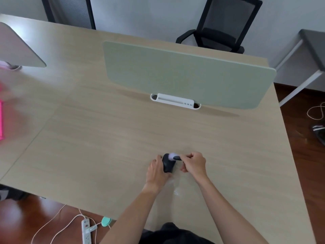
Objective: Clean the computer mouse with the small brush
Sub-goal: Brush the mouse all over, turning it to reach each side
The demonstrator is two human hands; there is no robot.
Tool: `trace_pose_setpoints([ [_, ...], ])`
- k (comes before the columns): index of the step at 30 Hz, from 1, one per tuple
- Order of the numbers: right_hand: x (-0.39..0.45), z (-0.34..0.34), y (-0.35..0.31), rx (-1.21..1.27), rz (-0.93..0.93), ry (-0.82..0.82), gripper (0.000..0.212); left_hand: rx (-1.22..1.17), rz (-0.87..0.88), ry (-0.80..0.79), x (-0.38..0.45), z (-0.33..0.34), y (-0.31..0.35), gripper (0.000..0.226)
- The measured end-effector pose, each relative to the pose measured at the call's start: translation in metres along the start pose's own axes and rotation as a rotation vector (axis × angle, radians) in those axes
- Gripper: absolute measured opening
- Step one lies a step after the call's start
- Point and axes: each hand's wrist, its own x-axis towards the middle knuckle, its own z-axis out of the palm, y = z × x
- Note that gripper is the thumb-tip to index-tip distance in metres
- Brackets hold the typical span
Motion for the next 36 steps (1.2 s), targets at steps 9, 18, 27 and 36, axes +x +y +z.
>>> trace_pose_setpoints([
  [9, -0.023, 0.003, 0.006, -0.057, 0.094, -0.107, 0.019, 0.058, 0.107, -0.024, 0.004, -0.003, -0.002, 0.063],
  [18, -0.022, 0.011, 0.009, 0.105, 0.059, 0.029, 0.024, 0.343, 0.221, -0.068, 0.004, -0.003, -0.005, 0.074],
  [27, -0.041, 0.008, 0.028, -0.144, 0.048, -0.175, 0.014, 0.379, 0.295, -0.267, 0.027, -0.020, 0.000, 0.070],
  [36, -0.042, 0.014, 0.024, 0.079, -0.086, 0.034, 0.022, 0.397, 0.302, -0.379, 0.056, -0.020, -0.011, 0.051],
])
